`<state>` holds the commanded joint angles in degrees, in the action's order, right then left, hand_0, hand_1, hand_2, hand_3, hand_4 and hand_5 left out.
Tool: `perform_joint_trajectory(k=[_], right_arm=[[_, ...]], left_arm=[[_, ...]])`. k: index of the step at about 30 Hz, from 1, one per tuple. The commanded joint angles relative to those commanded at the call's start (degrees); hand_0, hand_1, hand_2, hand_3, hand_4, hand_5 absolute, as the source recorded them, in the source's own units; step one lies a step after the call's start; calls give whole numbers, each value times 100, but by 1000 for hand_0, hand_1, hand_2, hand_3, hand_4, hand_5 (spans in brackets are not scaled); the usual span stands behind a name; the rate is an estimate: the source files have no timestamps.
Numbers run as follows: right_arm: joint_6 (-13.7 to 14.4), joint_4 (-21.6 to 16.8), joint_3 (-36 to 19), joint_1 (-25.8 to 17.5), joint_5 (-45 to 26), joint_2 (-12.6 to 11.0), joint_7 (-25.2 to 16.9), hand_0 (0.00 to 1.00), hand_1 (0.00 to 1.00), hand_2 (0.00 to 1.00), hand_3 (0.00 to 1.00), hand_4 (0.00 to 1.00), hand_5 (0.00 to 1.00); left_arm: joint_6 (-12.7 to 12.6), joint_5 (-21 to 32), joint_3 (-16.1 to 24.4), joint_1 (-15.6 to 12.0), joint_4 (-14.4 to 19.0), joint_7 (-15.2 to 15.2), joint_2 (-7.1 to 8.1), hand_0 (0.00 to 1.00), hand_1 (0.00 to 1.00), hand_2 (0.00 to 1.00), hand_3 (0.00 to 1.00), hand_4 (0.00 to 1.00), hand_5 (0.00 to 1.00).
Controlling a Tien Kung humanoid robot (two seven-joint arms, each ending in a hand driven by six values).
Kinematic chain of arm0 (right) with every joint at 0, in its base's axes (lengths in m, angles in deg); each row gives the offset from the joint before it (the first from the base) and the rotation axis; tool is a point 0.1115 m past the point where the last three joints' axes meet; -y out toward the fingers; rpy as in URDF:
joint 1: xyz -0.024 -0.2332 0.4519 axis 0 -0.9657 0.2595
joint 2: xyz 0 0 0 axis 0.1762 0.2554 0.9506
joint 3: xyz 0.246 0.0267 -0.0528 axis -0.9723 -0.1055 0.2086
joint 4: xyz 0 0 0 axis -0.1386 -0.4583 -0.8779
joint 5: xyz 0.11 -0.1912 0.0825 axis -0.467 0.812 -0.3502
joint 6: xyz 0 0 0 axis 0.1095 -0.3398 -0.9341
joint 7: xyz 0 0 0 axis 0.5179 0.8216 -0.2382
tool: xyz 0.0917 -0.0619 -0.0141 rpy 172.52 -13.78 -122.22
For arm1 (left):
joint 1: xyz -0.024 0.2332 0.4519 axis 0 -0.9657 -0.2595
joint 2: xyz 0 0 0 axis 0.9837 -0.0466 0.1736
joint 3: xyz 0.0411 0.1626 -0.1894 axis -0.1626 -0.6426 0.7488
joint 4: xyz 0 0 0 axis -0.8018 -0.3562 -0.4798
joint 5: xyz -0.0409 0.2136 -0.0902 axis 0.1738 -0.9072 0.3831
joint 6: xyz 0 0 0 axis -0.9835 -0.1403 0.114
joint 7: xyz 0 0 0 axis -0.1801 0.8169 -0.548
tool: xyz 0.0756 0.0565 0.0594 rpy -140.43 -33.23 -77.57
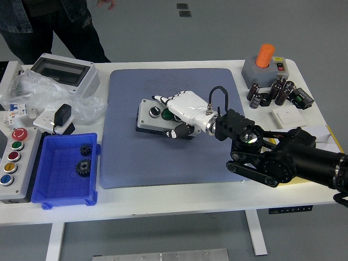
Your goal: Pick up the button,place it on the desk,press the button,press the button
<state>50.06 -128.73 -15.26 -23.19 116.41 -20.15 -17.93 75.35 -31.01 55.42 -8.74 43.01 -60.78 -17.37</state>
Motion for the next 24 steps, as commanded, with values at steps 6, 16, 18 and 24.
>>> perform_joint_trajectory(k=[6, 16, 18, 24], right_arm=[[-30, 11, 50, 17, -123, -8, -6, 786, 743, 865, 998, 725, 2], [-174, -182, -66, 94, -230, -183, 7, 789, 751, 873, 998, 727, 8], [-265, -392, -134, 154, -319, -348, 35, 794, 754, 886, 998, 740, 15], [-466, -1170, -541, 285, -784, -997, 322, 808, 763, 948, 998, 766, 44]], left_arm=[[7, -24, 18, 15, 0, -3, 13, 622, 640, 549, 608, 583, 256], [79, -70, 72, -12, 0, -20, 1, 622, 639, 542, 606, 576, 249], [117, -68, 92, -21, 0, -10, -6, 622, 640, 540, 606, 569, 239], [184, -30, 119, -42, 0, 22, -14, 623, 639, 538, 603, 565, 228]])
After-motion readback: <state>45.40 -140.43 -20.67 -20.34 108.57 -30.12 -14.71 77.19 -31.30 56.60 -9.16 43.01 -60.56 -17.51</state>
